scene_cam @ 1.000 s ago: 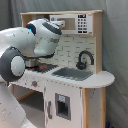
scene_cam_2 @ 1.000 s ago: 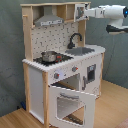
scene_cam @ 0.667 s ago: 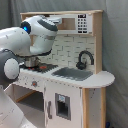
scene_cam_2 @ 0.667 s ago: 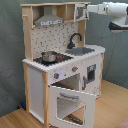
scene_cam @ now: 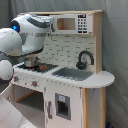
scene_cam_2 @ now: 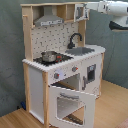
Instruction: Play with the kitchen
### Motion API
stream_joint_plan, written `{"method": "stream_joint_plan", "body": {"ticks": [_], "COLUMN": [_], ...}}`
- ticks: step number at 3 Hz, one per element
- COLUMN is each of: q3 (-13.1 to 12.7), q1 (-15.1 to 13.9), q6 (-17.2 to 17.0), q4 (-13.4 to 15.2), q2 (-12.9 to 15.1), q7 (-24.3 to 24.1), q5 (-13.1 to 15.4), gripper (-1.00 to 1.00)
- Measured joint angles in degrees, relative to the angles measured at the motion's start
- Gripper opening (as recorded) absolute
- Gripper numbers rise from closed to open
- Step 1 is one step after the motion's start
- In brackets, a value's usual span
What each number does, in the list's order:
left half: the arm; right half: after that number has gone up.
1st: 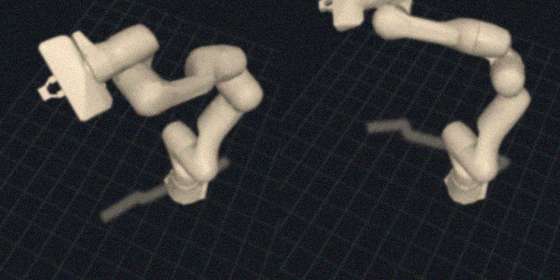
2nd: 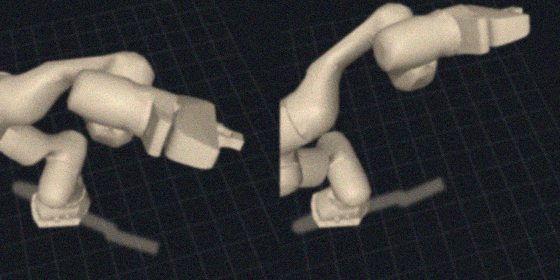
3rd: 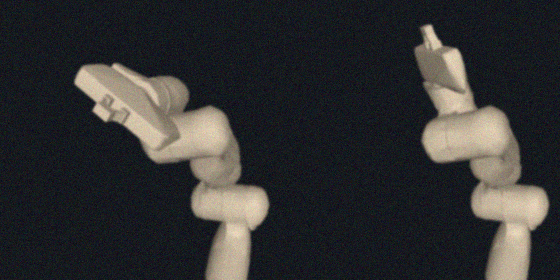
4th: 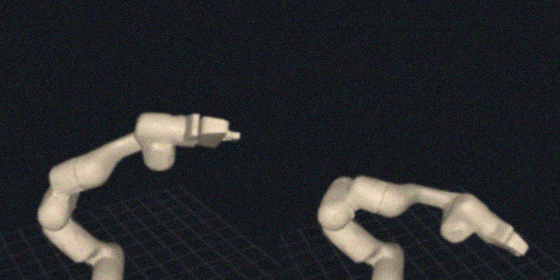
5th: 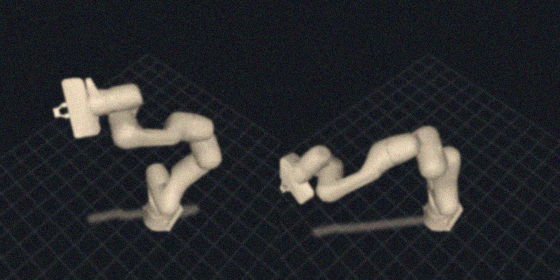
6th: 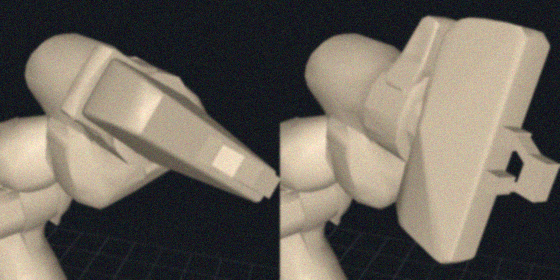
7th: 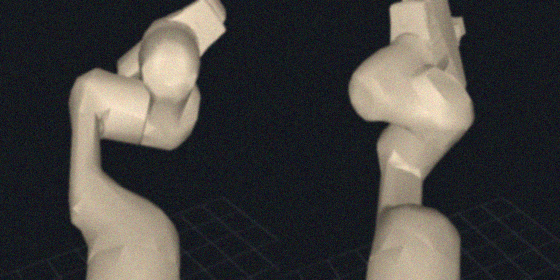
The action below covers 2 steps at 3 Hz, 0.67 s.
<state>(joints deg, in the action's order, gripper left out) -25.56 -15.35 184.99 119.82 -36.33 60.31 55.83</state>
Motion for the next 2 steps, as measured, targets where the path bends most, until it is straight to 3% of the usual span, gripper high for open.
{"method": "stream_joint_plan", "body": {"ticks": [2], "q3": [-6.9], "q1": [-5.0], "q6": [-5.8], "q4": [-5.2], "q2": [0.0], "q7": [-7.5], "q5": [0.0], "gripper": [1.00]}}
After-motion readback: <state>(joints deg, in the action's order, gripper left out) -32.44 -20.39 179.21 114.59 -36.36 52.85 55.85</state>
